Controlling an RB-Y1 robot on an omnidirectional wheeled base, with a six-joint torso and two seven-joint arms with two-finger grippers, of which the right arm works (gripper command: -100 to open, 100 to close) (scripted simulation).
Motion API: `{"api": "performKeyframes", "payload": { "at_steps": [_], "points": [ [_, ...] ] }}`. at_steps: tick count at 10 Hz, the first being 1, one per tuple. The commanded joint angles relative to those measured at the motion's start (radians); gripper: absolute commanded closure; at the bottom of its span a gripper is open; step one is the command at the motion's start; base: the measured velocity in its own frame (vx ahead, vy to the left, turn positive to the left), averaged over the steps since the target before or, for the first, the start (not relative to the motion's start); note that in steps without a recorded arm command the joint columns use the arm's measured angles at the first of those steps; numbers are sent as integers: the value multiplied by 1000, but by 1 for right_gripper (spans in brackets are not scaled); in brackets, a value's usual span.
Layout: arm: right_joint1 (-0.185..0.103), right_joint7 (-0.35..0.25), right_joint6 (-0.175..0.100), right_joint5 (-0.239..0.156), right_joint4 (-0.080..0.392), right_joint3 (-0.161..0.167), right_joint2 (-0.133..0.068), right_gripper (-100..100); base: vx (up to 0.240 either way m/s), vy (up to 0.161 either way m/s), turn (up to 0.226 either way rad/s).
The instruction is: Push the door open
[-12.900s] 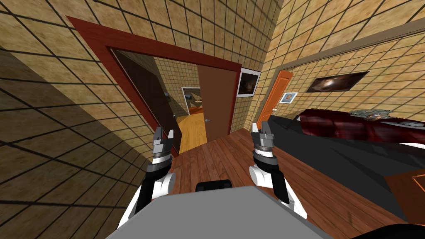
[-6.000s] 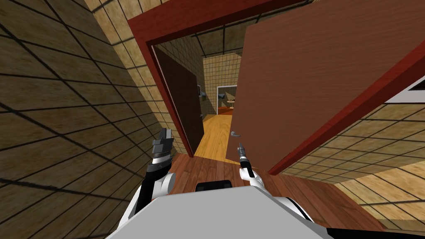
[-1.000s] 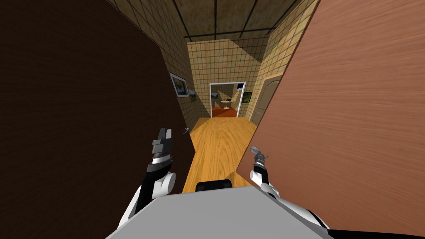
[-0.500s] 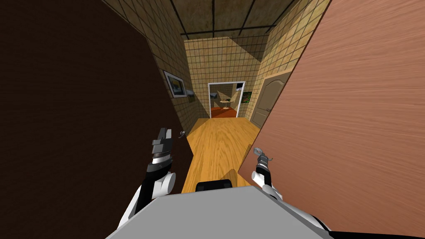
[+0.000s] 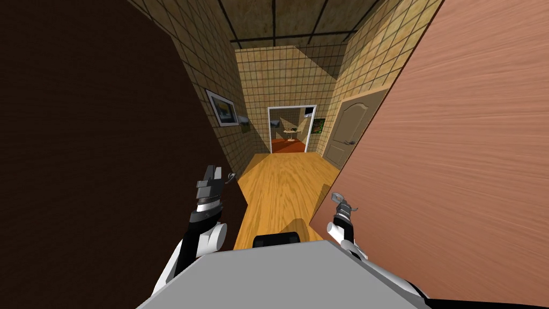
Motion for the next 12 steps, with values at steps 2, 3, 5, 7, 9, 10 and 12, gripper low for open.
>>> {"api": "performKeyframes", "payload": {
  "at_steps": [2, 3, 5, 7, 9, 10, 12],
  "points": [
    [-12, -6, -17, -4, 28, -5, -14, 100, 62, -35, 0],
    [-11, 0, -19, -13, 29, -18, -16, 100, 123, -27, -21],
    [-5, 7, -18, -21, 28, -28, -12, 100, 88, -29, -19],
    [-3, 16, -21, -34, 30, -44, -14, 100, 167, -61, -25],
    [0, 29, -26, -53, 34, -70, -18, 100, 182, -77, -29],
    [1, 36, -28, -64, 36, -83, -20, 100, 207, -114, -23],
    [4, 48, -33, -82, 39, -108, -24, 100, 201, -98, -30]
  ]
}}
